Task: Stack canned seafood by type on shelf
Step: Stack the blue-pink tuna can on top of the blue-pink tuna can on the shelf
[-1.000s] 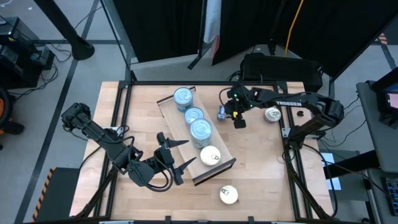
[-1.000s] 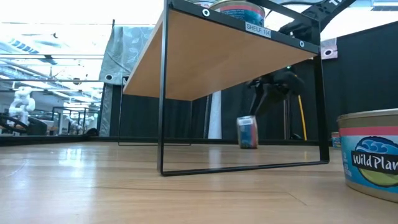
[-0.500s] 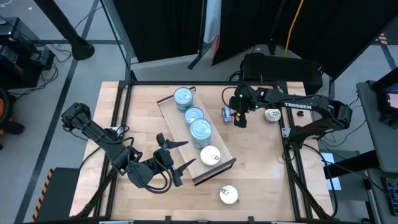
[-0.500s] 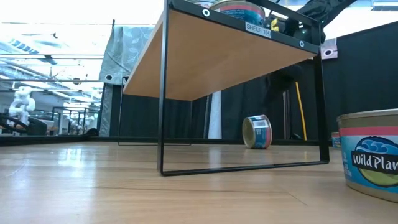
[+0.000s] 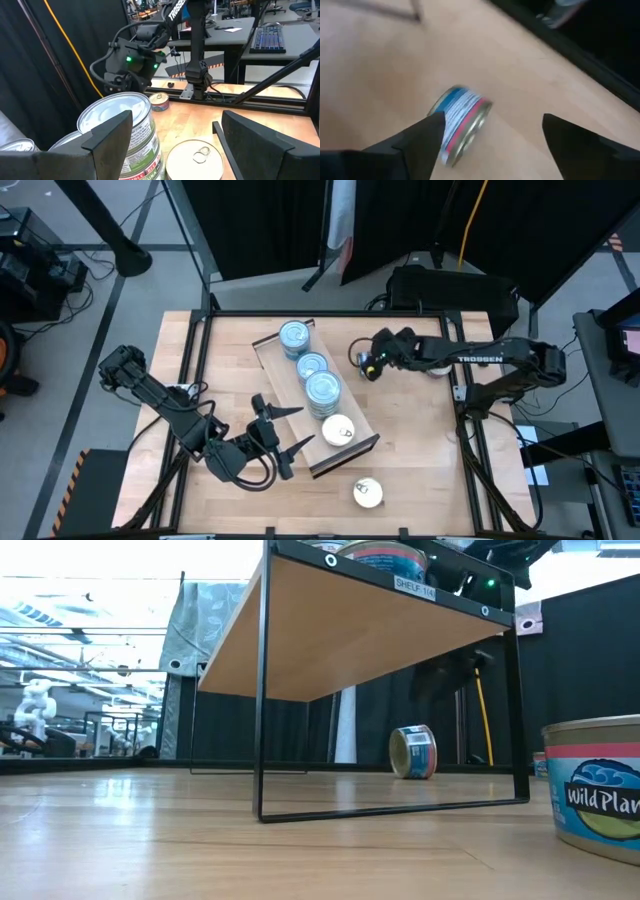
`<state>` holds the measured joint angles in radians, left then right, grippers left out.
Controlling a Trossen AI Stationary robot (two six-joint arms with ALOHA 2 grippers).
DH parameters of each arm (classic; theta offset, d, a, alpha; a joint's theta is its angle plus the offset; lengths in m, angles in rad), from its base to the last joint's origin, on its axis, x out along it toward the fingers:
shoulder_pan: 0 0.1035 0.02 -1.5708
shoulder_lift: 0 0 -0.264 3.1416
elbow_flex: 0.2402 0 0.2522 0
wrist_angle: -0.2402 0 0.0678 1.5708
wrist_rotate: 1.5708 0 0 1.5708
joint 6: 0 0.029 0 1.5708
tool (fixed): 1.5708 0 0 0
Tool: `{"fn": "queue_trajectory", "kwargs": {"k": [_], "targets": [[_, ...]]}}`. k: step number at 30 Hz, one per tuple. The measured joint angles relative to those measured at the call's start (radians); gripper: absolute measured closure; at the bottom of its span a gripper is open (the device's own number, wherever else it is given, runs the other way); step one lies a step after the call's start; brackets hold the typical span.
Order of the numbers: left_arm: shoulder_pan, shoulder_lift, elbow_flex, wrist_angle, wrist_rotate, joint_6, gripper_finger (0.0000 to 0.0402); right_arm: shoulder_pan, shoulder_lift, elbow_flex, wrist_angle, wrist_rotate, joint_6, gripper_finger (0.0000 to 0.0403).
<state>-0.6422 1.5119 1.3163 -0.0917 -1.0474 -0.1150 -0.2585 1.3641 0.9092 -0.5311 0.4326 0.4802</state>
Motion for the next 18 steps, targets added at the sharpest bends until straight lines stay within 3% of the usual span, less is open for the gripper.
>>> {"fn": "queue_trajectory", "kwargs": {"k": [7,13,18], "targets": [[-0.002,0.000,0.000,0.010,0.000,-0.002,0.0096,0.057,0.084,0.000,0.097,0.092,0.176,0.0045],[-0.009,0.000,0.000,0.016,0.000,-0.003,0.0096,0.083,0.183,0.000,0.135,0.212,0.238,0.0032],[-0.021,0.000,0.000,0.016,0.000,-0.002,0.0096,0.076,0.242,0.003,0.152,0.232,0.256,0.0030]]}}
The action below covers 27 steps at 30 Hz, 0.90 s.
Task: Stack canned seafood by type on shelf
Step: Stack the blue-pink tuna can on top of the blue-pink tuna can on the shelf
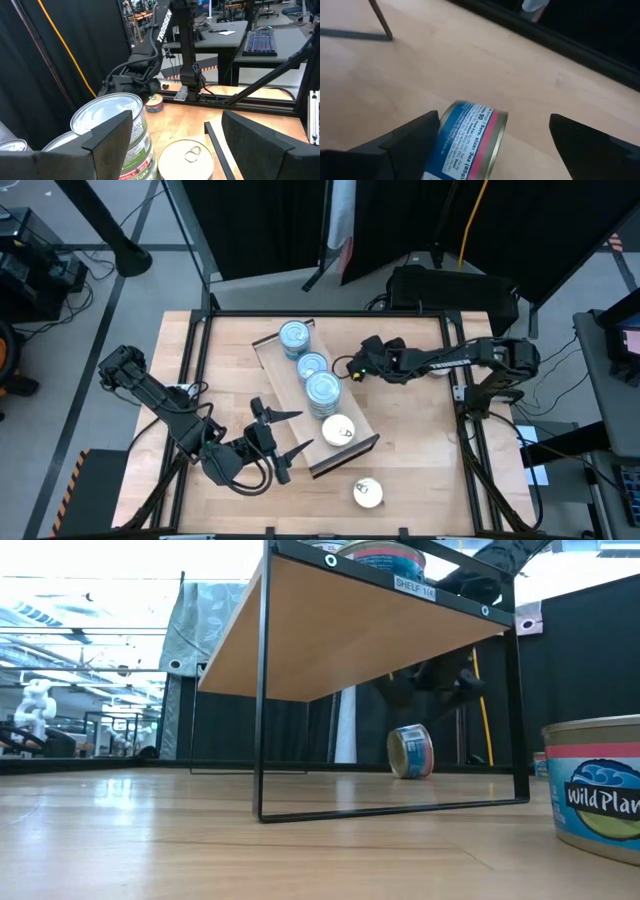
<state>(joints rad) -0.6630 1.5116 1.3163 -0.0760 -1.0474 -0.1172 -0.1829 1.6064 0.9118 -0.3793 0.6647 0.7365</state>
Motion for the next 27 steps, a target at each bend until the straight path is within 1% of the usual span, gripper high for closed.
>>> {"fn": "queue_trajectory", "kwargs": {"k": [3,6,11,15,19,21,23,27], "targets": [[0.000,0.000,0.000,0.000,0.000,0.001,0.0096,0.000,0.035,0.002,0.027,-0.004,-0.006,0.0030],[0.000,0.000,0.000,0.000,0.000,0.001,0.0096,0.000,0.071,-0.006,0.010,-0.019,-0.019,0.0030],[0.000,0.000,0.000,0.000,0.000,0.001,0.0096,0.000,0.095,-0.002,-0.005,-0.014,-0.030,0.0030],[0.000,0.000,0.000,-0.002,0.000,0.002,0.0096,0.001,0.092,-0.002,-0.053,-0.011,-0.101,0.0030],[0.000,0.000,0.000,-0.010,0.000,0.003,0.0096,0.010,0.066,-0.003,-0.197,-0.008,-0.110,0.0032],[-0.001,0.000,0.000,-0.013,0.000,0.003,0.0096,0.020,0.056,-0.004,-0.288,0.010,-0.090,0.0041],[-0.001,0.000,0.000,-0.015,0.000,0.004,0.0096,0.029,0.054,-0.022,-0.332,0.012,-0.074,0.0060],[-0.001,0.000,0.000,-0.013,0.000,0.023,0.0096,0.031,0.054,-0.084,-0.276,-0.004,-0.070,0.0117]]}}
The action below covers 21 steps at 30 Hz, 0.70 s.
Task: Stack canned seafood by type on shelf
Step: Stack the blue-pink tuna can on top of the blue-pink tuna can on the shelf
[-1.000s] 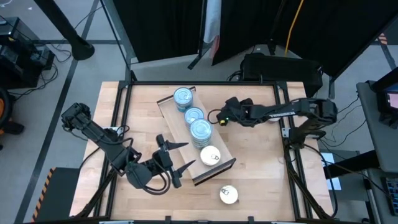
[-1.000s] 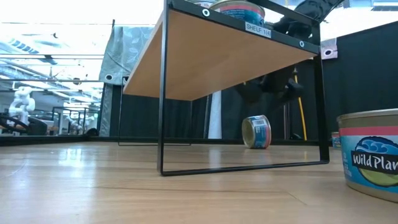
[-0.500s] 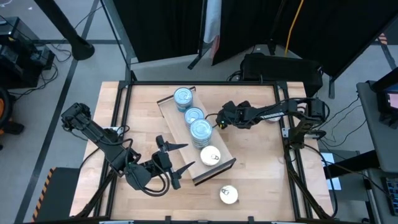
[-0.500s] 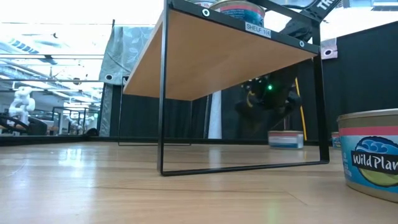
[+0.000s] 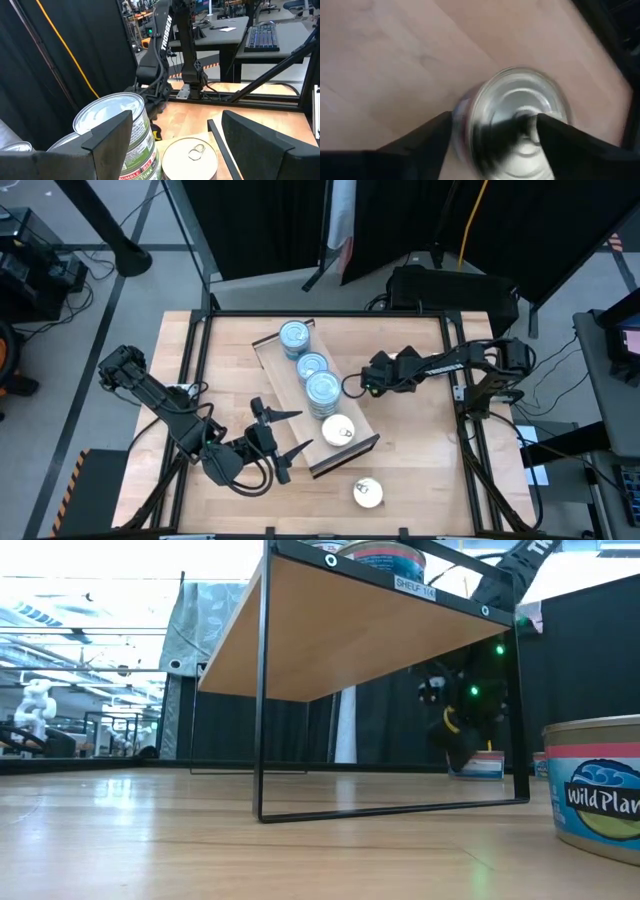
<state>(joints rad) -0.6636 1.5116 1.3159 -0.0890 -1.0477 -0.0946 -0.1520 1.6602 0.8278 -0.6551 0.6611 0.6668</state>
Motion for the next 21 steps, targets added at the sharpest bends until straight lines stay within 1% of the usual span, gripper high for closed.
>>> {"fn": "queue_trajectory", "kwargs": {"k": [2,5,9,12,16,21], "targets": [[0.000,0.000,0.000,0.001,0.000,-0.001,0.0096,0.000,-0.001,-0.035,0.052,0.007,-0.001,0.0150],[0.000,0.000,0.000,0.003,0.000,-0.001,0.0096,0.000,-0.003,-0.056,0.060,0.026,0.018,0.0195],[0.000,0.000,0.000,0.006,0.000,-0.001,0.0096,0.010,-0.005,-0.059,0.055,0.039,0.025,0.0238],[0.000,0.000,0.000,0.006,0.000,-0.002,0.0096,0.030,-0.024,-0.060,0.047,0.030,0.030,0.0257],[0.000,0.000,0.000,0.006,0.000,-0.002,0.0096,0.051,-0.077,-0.060,0.042,0.010,0.033,0.0270],[0.000,0.000,0.000,0.009,0.000,-0.002,0.0096,0.056,-0.125,-0.059,0.032,-0.022,0.014,0.0295]]}}
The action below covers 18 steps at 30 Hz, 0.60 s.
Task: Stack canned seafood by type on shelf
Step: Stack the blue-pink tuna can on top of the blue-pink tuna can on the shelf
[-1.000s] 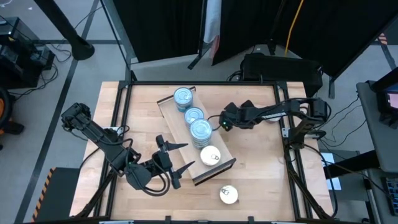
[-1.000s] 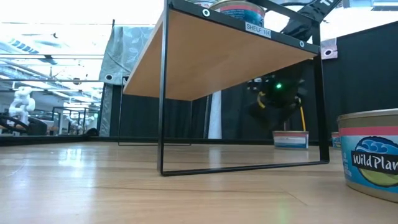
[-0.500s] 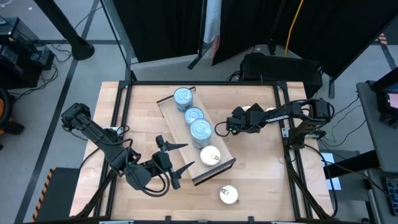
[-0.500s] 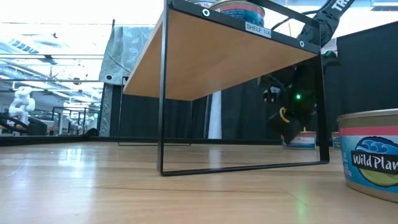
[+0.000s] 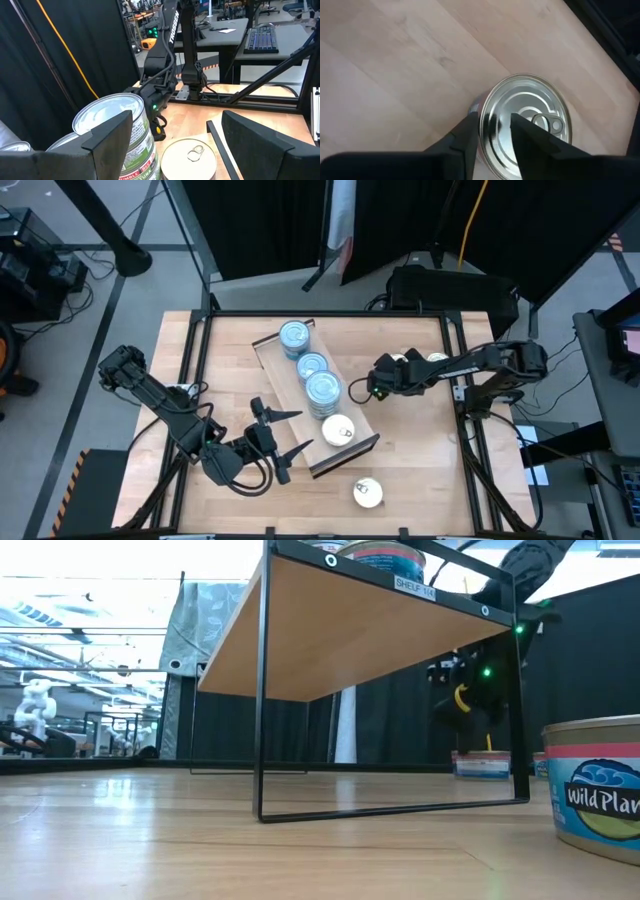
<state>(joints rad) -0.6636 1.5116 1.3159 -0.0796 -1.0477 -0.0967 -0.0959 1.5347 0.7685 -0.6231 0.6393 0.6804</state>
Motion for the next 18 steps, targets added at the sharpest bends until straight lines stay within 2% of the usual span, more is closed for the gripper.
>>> {"fn": "queue_trajectory", "kwargs": {"k": [7,12,18], "targets": [[-0.001,0.000,0.000,0.003,0.000,0.000,0.0096,0.000,-0.026,0.001,-0.045,-0.029,-0.040,0.0350],[-0.008,0.000,0.000,0.003,0.000,0.000,0.0096,0.003,-0.036,0.001,-0.148,-0.049,0.013,0.0396],[-0.012,0.000,0.000,0.004,0.000,0.002,0.0096,0.043,-0.097,0.001,-0.160,-0.044,0.040,0.0399]]}}
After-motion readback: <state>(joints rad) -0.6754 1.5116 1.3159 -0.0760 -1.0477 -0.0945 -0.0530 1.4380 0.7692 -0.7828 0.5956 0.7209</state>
